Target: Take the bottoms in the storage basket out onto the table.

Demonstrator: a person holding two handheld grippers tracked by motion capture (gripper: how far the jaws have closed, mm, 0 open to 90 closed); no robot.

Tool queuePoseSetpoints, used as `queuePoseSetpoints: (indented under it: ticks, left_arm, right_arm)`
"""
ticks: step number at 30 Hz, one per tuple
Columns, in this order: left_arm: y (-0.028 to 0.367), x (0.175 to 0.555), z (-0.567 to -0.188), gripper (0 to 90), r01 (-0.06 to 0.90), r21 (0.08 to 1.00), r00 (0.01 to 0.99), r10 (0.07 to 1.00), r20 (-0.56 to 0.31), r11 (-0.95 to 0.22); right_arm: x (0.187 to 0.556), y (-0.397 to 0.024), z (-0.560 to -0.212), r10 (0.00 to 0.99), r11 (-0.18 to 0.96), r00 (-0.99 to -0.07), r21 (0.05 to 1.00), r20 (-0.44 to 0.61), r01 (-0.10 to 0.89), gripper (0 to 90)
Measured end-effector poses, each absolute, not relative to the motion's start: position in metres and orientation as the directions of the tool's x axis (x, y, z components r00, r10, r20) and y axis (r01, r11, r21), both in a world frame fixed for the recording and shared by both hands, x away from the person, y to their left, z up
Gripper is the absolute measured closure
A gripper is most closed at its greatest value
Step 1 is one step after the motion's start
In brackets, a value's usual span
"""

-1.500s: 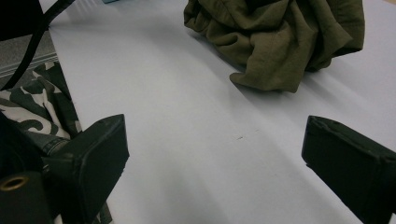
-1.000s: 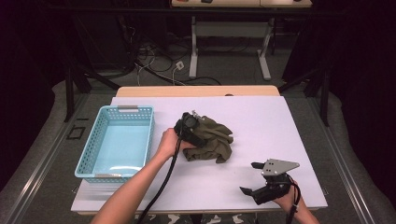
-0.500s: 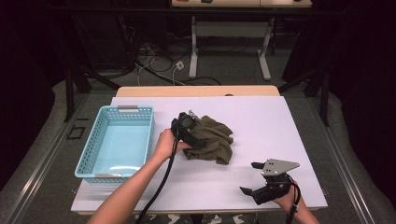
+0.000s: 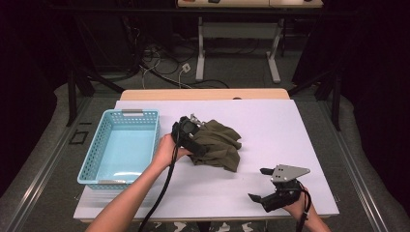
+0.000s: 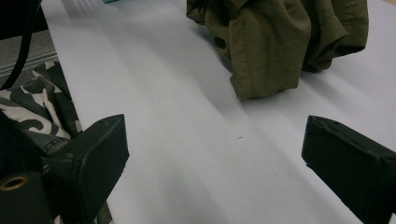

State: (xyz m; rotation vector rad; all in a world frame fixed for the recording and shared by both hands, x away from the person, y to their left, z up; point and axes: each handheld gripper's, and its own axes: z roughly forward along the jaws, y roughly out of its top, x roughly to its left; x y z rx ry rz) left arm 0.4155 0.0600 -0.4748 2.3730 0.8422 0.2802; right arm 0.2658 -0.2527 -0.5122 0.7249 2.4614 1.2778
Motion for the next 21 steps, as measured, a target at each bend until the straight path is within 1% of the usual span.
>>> queuePoseSetpoints:
  ticks: [21]
  left_arm:
    - [0.086, 0.383, -0.460, 0.0, 0.479, 0.630, 0.781, 0.624, 0.012, -0.611]
  right_arm:
    - [0.265, -0.252, -0.512, 0.546, 0.489, -0.837, 0.817, -0.014, 0.306, 7.2]
